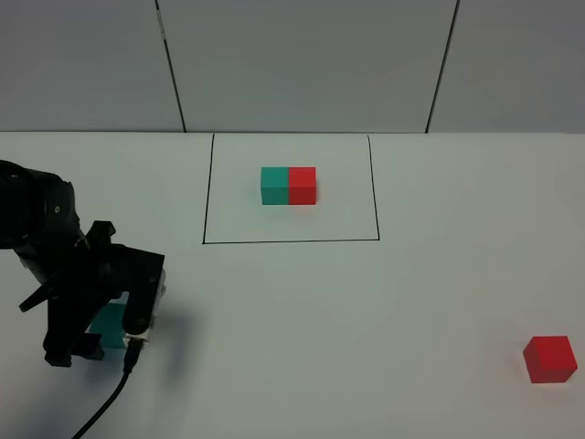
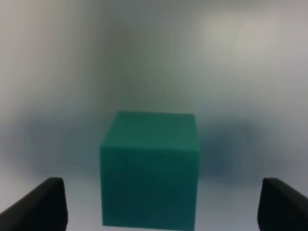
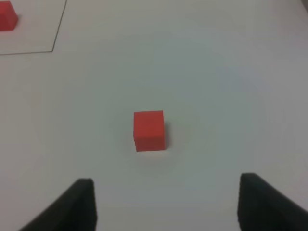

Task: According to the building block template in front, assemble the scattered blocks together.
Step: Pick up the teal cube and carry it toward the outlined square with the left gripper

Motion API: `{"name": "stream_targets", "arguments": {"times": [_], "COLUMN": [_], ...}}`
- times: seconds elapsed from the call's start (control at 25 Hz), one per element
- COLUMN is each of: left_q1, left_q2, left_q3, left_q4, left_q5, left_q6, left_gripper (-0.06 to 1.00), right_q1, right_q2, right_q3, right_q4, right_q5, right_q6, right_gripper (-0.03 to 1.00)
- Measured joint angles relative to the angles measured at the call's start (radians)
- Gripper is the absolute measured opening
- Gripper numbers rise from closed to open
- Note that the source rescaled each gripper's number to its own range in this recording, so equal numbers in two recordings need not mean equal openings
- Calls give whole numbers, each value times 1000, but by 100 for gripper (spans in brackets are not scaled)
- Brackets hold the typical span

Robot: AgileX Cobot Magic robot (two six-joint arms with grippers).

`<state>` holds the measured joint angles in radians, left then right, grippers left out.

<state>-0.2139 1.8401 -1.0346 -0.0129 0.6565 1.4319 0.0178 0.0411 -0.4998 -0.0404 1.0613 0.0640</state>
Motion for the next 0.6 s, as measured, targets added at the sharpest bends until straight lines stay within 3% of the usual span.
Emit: {"name": "stream_targets", "arguments": {"times": [0.6], "left_q1": [40], "left_q2": [1], "left_q3": [0], "left_q4": [13], "left_q5": [0], "left_q6": [-12], "left_gripper": [89], "right_q1": [0], "right_q2": [0], "right_q3": [0], "right_q4": [0], "right_q5": [0], "right_q6": [0], "right_gripper": [58]}}
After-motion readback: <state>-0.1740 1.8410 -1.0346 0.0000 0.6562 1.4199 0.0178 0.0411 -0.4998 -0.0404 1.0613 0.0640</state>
